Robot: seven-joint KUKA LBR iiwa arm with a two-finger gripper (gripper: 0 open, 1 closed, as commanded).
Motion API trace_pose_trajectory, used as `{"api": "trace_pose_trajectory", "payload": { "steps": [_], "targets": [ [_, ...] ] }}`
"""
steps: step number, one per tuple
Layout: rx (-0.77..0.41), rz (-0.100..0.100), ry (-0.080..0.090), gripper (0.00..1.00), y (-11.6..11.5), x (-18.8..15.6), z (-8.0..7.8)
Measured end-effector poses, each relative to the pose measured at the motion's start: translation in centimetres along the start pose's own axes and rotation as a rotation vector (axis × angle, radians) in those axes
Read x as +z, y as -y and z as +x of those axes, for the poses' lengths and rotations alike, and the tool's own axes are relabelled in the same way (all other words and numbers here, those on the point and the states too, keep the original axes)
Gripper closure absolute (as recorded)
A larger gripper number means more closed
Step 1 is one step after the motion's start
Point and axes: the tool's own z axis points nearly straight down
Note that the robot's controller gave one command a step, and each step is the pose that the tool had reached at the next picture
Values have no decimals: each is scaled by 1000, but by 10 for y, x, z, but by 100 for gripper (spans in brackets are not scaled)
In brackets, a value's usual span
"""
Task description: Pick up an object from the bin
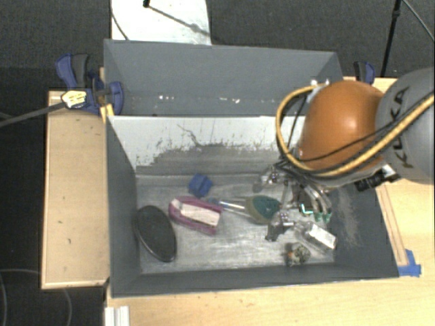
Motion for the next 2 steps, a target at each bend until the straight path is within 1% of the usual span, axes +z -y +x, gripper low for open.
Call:
{"api": "trace_pose_trajectory", "payload": {
  "steps": [1,2],
  "targets": [
    [-89,1,1,0,27,108,-52],
    [-185,0,9,0,49,131,-50]
  ]
}}
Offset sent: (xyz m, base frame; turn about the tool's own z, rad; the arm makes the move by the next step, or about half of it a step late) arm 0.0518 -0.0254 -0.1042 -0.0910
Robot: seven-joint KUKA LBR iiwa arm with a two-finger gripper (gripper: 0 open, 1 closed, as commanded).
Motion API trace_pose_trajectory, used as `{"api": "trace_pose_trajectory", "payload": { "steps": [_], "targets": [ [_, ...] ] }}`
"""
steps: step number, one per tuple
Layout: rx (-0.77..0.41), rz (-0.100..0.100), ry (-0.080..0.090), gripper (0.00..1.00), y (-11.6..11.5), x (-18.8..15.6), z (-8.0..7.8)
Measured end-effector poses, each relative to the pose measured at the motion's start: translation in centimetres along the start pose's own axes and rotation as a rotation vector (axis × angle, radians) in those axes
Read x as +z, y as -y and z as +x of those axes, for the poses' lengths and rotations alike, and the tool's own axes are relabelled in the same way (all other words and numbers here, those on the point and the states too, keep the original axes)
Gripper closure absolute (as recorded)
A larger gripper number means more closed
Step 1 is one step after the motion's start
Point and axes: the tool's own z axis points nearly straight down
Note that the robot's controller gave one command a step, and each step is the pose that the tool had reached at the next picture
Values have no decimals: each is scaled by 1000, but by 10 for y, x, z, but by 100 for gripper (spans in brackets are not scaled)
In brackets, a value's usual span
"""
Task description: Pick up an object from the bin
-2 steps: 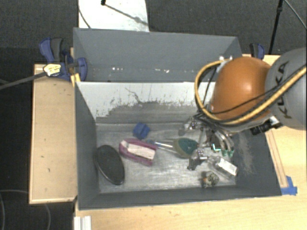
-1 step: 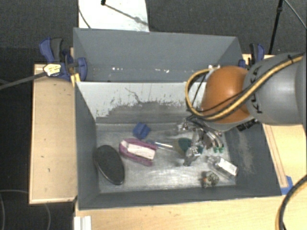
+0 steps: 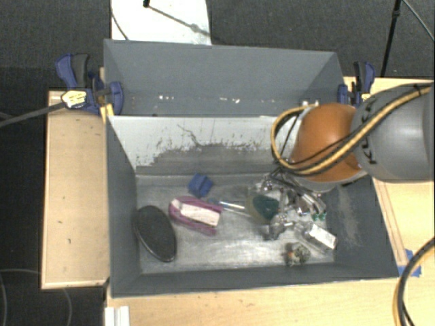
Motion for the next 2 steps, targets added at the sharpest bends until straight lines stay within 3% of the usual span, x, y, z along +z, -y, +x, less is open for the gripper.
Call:
{"api": "trace_pose_trajectory", "payload": {
  "steps": [1,2],
  "targets": [
    [2,1,5,100,0,-2,-2],
    [-246,5,6,100,8,-246,35]
  ]
}}
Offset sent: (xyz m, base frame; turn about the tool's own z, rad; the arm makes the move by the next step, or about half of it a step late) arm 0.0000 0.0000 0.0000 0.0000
